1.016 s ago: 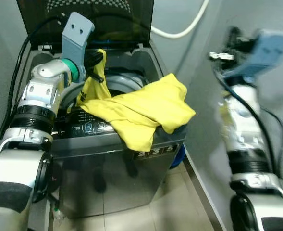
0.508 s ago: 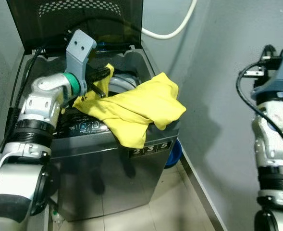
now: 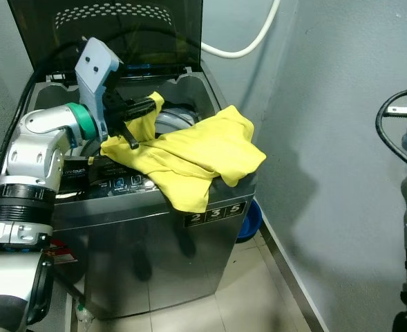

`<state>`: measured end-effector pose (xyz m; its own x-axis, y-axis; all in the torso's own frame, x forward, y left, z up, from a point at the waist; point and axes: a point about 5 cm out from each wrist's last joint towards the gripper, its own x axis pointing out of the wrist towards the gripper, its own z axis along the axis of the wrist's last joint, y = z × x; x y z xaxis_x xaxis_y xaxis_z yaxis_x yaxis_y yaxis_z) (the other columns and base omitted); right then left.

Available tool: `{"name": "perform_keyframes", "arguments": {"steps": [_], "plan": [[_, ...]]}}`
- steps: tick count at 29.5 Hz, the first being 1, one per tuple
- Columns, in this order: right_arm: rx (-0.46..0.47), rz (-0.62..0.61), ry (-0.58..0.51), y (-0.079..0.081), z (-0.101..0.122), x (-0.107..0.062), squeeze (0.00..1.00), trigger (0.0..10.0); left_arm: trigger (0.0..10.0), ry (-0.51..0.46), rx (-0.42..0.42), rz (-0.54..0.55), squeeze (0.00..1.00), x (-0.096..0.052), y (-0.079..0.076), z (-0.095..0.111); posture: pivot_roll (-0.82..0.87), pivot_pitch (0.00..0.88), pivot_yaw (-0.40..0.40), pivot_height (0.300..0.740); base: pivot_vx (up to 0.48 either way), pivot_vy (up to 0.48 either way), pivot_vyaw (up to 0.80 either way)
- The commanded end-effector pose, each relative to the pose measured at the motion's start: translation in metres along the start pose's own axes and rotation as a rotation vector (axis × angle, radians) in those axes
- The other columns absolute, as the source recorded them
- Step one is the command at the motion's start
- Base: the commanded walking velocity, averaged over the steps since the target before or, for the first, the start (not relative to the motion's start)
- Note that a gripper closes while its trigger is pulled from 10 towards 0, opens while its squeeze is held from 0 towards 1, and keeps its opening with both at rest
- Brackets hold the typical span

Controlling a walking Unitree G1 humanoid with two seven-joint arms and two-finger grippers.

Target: Clothes washing

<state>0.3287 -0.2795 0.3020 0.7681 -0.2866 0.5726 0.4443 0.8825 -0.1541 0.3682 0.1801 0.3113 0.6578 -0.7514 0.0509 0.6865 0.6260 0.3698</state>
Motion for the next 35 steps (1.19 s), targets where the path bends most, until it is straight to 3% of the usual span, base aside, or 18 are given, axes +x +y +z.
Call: {"name": "perform_keyframes", "arguments": {"steps": [1,5,7,12,13,16,26,27,28,35], "plan": [[-0.005,0.002,0.012,0.0,-0.001,-0.001,0.0,10.0,10.0,-0.006,0.004,-0.021,0.0,0.002,-0.001,0.001,0.06,0.033,0.012,0.74,0.0,0.0,0.0],[-0.018,0.043,0.024,0.006,-0.001,0.006,0.0,10.0,10.0,-0.005,-0.004,-0.13,0.0,0.007,-0.011,0.001,0.07,0.037,-0.004,0.74,0.0,0.0,0.0],[-0.036,0.06,0.009,0.005,0.004,0.01,0.0,10.0,10.0,0.008,0.011,-0.19,0.0,0.014,-0.019,0.001,0.07,0.0,0.017,0.74,0.0,0.0,0.0],[-0.054,0.057,-0.003,0.002,0.008,0.011,0.0,10.0,10.0,0.01,0.014,-0.224,0.0,0.015,-0.023,0.002,0.07,0.0,0.017,0.74,0.0,0.0,0.0],[-0.026,0.044,0.001,0.006,0.007,0.008,0.0,10.0,10.0,0.024,0.024,-0.246,1.0,0.013,-0.025,0.0,0.06,0.0,0.042,0.74,0.0,0.0,0.0],[0.011,0.028,0.012,0.012,0.004,0.002,0.0,10.0,10.0,0.062,0.04,-0.273,1.0,0.012,-0.027,-0.005,0.06,0.0,0.038,0.74,0.0,0.0,0.0],[0.012,0.044,0.034,0.015,-0.003,-0.001,0.0,10.0,10.0,0.077,0.024,-0.318,1.0,0.006,-0.032,-0.007,0.08,0.0,0.026,0.74,0.0,0.0,0.0],[0.016,0.053,0.037,0.018,-0.004,0.0,0.0,10.0,10.0,0.108,0.02,-0.345,0.95,0.003,-0.036,-0.015,0.09,0.0,0.023,0.74,0.0,0.0,0.0],[0.019,0.061,0.04,0.021,-0.005,-0.001,0.0,10.0,10.0,0.143,0.006,-0.344,0.0,0.001,-0.037,-0.025,0.09,0.004,0.016,0.74,0.0,0.0,0.0],[0.026,0.082,0.057,0.027,-0.008,-0.003,0.0,10.0,10.0,0.254,-0.02,-0.311,0.0,0.0,-0.033,-0.056,0.1,0.023,0.009,0.74,0.0,0.0,0.0]]}}
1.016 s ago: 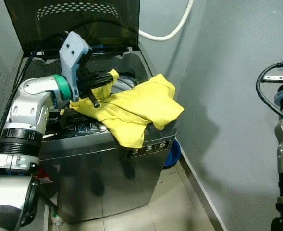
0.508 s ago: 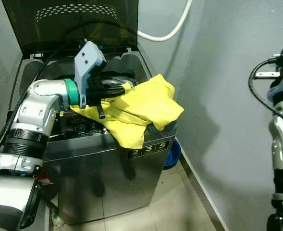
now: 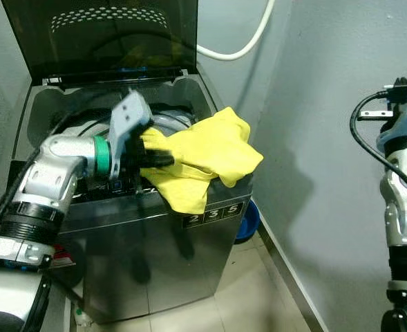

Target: Clothes washing

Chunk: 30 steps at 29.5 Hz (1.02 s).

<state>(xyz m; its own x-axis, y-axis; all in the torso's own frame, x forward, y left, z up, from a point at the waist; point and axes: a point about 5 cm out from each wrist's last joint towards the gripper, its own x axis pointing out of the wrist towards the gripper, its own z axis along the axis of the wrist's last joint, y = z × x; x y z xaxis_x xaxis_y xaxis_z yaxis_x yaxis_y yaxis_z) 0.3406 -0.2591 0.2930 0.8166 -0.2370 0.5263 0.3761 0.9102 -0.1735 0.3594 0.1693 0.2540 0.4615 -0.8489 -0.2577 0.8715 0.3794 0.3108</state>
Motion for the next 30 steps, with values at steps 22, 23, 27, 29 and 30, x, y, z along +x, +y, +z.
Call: {"name": "perform_keyframes", "arguments": {"steps": [22,23,27,29,30], "plan": [[0.02,0.018,0.014,0.007,-0.002,-0.007,0.0,10.0,0.0,0.153,-0.011,0.848,0.0,-0.04,0.073,-0.016,0.08,0.048,0.022,0.74,0.0,0.0,0.0],[0.029,0.032,0.014,0.011,-0.002,-0.008,0.0,10.0,0.0,0.173,-0.012,0.973,0.0,-0.054,0.079,-0.016,0.08,0.053,0.021,0.74,0.0,0.0,0.0],[0.043,0.067,0.016,0.019,-0.003,-0.011,0.0,10.0,0.0,0.21,-0.007,1.136,0.0,-0.074,0.087,-0.017,0.08,0.056,0.021,0.74,0.0,0.0,0.0],[0.055,0.18,0.045,0.033,-0.008,-0.018,0.0,10.0,3.5,0.236,0.007,1.234,0.0,-0.088,0.09,-0.018,0.08,0.058,0.023,0.74,0.0,0.0,0.0],[0.064,0.261,0.067,0.043,-0.012,-0.023,0.0,10.0,3.5,0.251,0.018,1.292,0.0,-0.096,0.092,-0.019,0.08,0.058,0.023,0.74,0.0,0.0,0.0]]}}
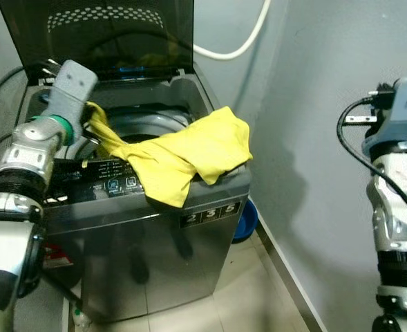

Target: Clothes washing

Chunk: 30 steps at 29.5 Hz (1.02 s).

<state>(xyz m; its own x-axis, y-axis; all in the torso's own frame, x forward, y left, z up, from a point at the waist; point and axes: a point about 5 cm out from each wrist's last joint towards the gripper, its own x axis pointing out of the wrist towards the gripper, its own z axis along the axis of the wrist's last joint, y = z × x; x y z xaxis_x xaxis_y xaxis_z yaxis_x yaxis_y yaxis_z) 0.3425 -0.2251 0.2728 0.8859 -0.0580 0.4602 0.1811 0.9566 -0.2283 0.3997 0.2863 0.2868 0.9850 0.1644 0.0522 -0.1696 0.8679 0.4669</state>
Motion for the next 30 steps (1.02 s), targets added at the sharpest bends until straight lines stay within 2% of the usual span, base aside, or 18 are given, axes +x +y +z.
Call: {"name": "perform_keyframes", "arguments": {"steps": [1,2,4,8,9,10,12,15,16,18,19,21,22,24,25,27,28,30], "plan": [[-0.013,0.153,0.057,0.022,-0.013,-0.01,0.0,10.0,10.0,0.005,0.021,0.096,0.0,-0.001,0.014,-0.001,0.08,0.059,0.023,0.74,0.0,0.0,0.0],[-0.025,0.223,0.133,0.039,-0.034,-0.021,0.0,10.0,10.0,-0.014,0.042,0.132,0.0,-0.002,0.018,-0.001,0.08,0.06,0.021,0.74,0.0,0.0,0.0],[-0.026,0.231,0.151,0.043,-0.039,-0.024,0.0,10.0,10.0,-0.02,0.047,0.138,0.0,-0.002,0.018,0.0,0.08,0.06,0.021,0.74,0.0,0.0,0.0],[-0.019,0.043,0.298,0.039,-0.08,-0.046,0.0,10.0,10.0,-0.208,-0.032,-0.132,0.0,-0.001,-0.01,0.026,0.08,0.064,0.016,0.74,0.0,0.0,0.0],[-0.019,0.043,0.298,0.039,-0.08,-0.046,0.0,10.0,10.0,-0.208,-0.032,-0.132,0.0,-0.001,-0.01,0.026,0.08,0.064,0.016,0.74,0.0,0.0,0.0],[0.026,-0.037,0.322,0.036,-0.09,-0.06,0.0,10.0,10.0,-0.328,-0.04,-0.316,0.0,-0.007,-0.024,0.044,0.08,0.067,0.018,0.74,0.0,0.0,0.0],[0.026,-0.037,0.322,0.036,-0.09,-0.06,0.0,10.0,10.0,-0.328,-0.04,-0.316,0.0,-0.007,-0.024,0.044,0.08,0.067,0.018,0.74,0.0,0.0,0.0],[0.095,-0.119,0.297,0.031,-0.09,-0.074,0.0,10.0,10.0,-0.505,0.017,-0.628,0.0,-0.03,-0.043,0.07,0.08,0.068,0.019,0.74,0.0,0.0,0.0],[0.095,-0.119,0.297,0.031,-0.09,-0.074,0.0,10.0,10.0,-0.505,0.017,-0.628,0.0,-0.03,-0.043,0.07,0.08,0.068,0.019,0.74,0.0,0.0,0.0],[0.149,-0.147,0.231,0.027,-0.076,-0.075,0.0,10.0,10.0,-0.608,0.108,-0.862,0.0,-0.061,-0.055,0.086,0.08,0.07,0.024,0.74,0.0,0.0,0.0],[0.149,-0.147,0.231,0.027,-0.076,-0.075,0.0,10.0,10.0,-0.608,0.108,-0.862,0.0,-0.061,-0.055,0.086,0.08,0.07,0.024,0.74,0.0,0.0,0.0],[0.184,-0.172,0.185,0.023,-0.066,-0.071,0.0,10.0,10.0,-0.655,0.149,-1.048,0.0,-0.084,-0.066,0.091,0.08,0.069,0.027,0.74,0.0,0.0,0.0],[0.184,-0.172,0.185,0.023,-0.066,-0.071,0.0,10.0,10.0,-0.655,0.149,-1.048,0.0,-0.084,-0.066,0.091,0.08,0.069,0.027,0.74,0.0,0.0,0.0],[0.218,-0.176,0.17,0.025,-0.061,-0.067,0.0,10.0,10.0,-0.636,0.125,-1.17,0.0,-0.09,-0.083,0.085,0.08,0.068,0.025,0.74,0.0,0.0,0.0],[0.218,-0.176,0.17,0.025,-0.061,-0.067,0.0,10.0,10.0,-0.636,0.125,-1.17,0.0,-0.09,-0.083,0.085,0.08,0.068,0.025,0.74,0.0,0.0,0.0],[0.235,-0.146,0.18,0.035,-0.062,-0.071,0.0,10.0,10.0,-0.541,0.097,-1.202,0.0,-0.082,-0.101,0.066,0.09,0.067,0.02,0.74,0.0,0.0,0.0],[0.241,-0.126,0.19,0.041,-0.063,-0.075,0.0,10.0,10.0,-0.478,0.08,-1.182,0.87,-0.075,-0.111,0.054,0.09,0.067,0.02,0.74,0.0,0.0,0.0],[0.248,-0.107,0.201,0.046,-0.065,-0.079,0.0,10.0,10.0,-0.418,0.065,-1.158,0.87,-0.07,-0.119,0.043,0.09,0.067,0.02,0.74,0.0,0.0,0.0]]}}
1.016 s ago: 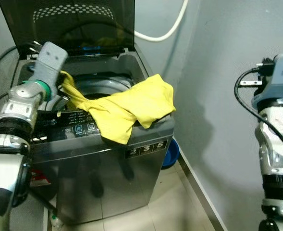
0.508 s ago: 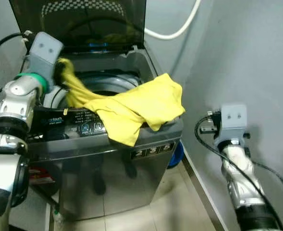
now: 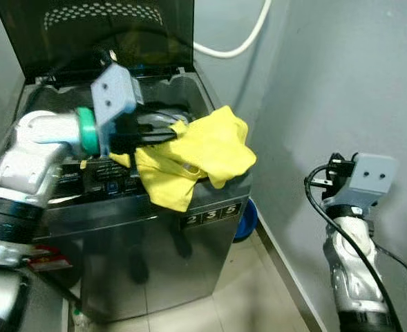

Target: Clothes washing

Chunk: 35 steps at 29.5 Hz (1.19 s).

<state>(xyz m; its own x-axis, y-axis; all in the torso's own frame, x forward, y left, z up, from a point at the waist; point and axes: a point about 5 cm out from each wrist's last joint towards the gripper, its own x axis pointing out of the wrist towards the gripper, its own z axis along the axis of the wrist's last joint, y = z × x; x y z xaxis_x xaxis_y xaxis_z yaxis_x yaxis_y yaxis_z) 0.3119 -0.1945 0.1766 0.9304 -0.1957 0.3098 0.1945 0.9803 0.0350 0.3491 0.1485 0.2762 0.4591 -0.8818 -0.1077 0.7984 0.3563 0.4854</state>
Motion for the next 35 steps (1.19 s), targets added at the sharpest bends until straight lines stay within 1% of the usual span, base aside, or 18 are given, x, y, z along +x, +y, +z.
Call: {"name": "perform_keyframes", "arguments": {"steps": [1,4,11,12,14,15,16,18,20,21,23,25,26,27,29,31,32,35], "plan": [[0.01,0.008,0.027,0.001,-0.005,-0.006,0.0,10.0,10.0,0.073,-0.051,0.032,1.0,0.003,-0.002,-0.018,0.09,0.067,0.02,0.74,0.0,0.0,0.0],[0.01,0.021,0.022,0.005,-0.002,-0.005,0.0,10.0,10.0,0.121,-0.125,0.072,1.0,0.006,-0.003,-0.034,0.08,0.067,0.022,0.74,0.0,0.0,0.0],[0.007,0.025,0.014,0.005,0.0,-0.002,0.0,10.0,10.0,0.191,-0.176,0.066,1.0,0.002,-0.008,-0.051,0.07,0.065,0.023,0.74,0.0,0.0,0.0],[0.007,0.025,0.013,0.005,0.0,-0.002,0.0,10.0,10.0,0.206,-0.18,0.079,0.31,0.002,-0.007,-0.053,0.07,0.061,0.024,0.74,0.0,0.0,0.0],[0.006,0.025,0.012,0.004,0.0,-0.002,0.0,10.0,10.0,0.222,-0.186,0.096,0.31,0.002,-0.006,-0.055,0.07,0.061,0.024,0.74,0.0,0.0,0.0],[0.006,0.025,0.013,0.004,0.0,-0.002,0.0,10.0,10.0,0.244,-0.182,0.126,0.0,0.001,-0.003,-0.059,0.07,0.06,0.022,0.74,0.0,0.0,0.0],[0.006,0.025,0.013,0.004,0.0,-0.002,0.0,10.0,10.0,0.244,-0.182,0.126,0.0,0.001,-0.003,-0.059,0.07,0.06,0.022,0.74,0.0,0.0,0.0],[0.0,0.027,0.007,0.004,0.002,0.0,0.0,10.0,10.0,0.42,-0.145,0.396,0.0,-0.015,0.023,-0.08,0.07,0.059,0.022,0.74,0.0,0.0,0.0],[-0.002,0.028,0.006,0.004,0.002,0.0,0.0,10.0,10.0,0.452,-0.14,0.454,0.0,-0.02,0.028,-0.083,0.07,0.059,0.022,0.74,0.0,0.0,0.0],[-0.003,0.029,0.005,0.004,0.002,0.0,0.0,10.0,10.0,0.492,-0.124,0.571,0.0,-0.032,0.038,-0.086,0.07,0.059,0.02,0.74,0.0,0.0,0.0],[-0.002,0.03,0.005,0.004,0.003,0.0,0.0,10.0,10.0,0.5,-0.119,0.607,0.0,-0.035,0.041,-0.086,0.07,0.059,0.02,0.74,0.0,0.0,0.0],[-0.003,0.031,0.004,0.004,0.003,0.0,0.0,10.0,10.0,0.545,-0.066,0.744,0.0,-0.053,0.054,-0.085,0.07,0.059,0.02,0.74,0.0,0.0,0.0],[-0.004,0.033,0.0,0.004,0.004,0.001,0.0,10.0,10.0,0.611,-0.024,0.908,0.0,-0.078,0.067,-0.084,0.07,0.061,0.018,0.74,0.0,0.0,0.0],[-0.004,0.033,0.0,0.004,0.004,0.001,0.0,10.0,10.0,0.611,-0.024,0.908,0.0,-0.078,0.067,-0.084,0.07,0.061,0.018,0.74,0.0,0.0,0.0],[-0.005,0.032,-0.003,0.004,0.005,0.001,0.0,10.0,10.0,0.693,0.034,1.068,0.0,-0.103,0.075,-0.082,0.07,0.061,0.018,0.74,0.0,0.0,0.0],[-0.006,0.03,-0.005,0.003,0.005,0.001,0.0,10.0,10.0,0.713,0.059,1.215,0.0,-0.124,0.083,-0.077,0.07,0.061,0.018,0.74,0.0,0.0,0.0],[-0.007,0.03,-0.005,0.003,0.006,0.001,0.0,10.0,10.0,0.712,0.063,1.248,0.0,-0.128,0.084,-0.076,0.07,0.061,0.018,0.74,0.0,0.0,0.0],[-0.008,0.028,-0.007,0.002,0.006,0.001,0.0,10.0,10.0,0.595,0.086,1.375,0.0,-0.14,0.095,-0.058,0.06,0.067,0.024,0.74,0.0,0.0,0.0]]}}
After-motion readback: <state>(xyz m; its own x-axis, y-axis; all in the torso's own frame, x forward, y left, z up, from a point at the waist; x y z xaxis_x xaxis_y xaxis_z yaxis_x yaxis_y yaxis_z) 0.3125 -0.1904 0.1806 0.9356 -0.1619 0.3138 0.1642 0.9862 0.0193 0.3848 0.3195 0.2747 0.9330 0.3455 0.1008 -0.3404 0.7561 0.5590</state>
